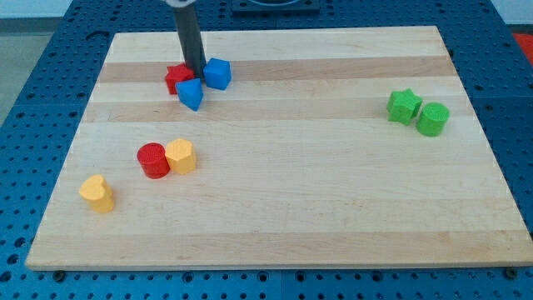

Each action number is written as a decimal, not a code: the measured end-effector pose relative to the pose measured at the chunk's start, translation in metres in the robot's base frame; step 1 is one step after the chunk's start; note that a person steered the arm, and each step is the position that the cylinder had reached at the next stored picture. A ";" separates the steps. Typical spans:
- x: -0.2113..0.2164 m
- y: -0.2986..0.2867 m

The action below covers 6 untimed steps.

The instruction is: Push the blue cube a bit up

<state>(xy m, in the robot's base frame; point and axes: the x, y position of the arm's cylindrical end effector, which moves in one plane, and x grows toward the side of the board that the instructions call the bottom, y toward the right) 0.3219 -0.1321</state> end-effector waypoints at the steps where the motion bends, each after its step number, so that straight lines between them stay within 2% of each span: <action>1: 0.057 0.000; 2: 0.119 0.000; 3: 0.148 0.002; 4: 0.116 0.028; 5: 0.034 0.030; 6: 0.012 0.028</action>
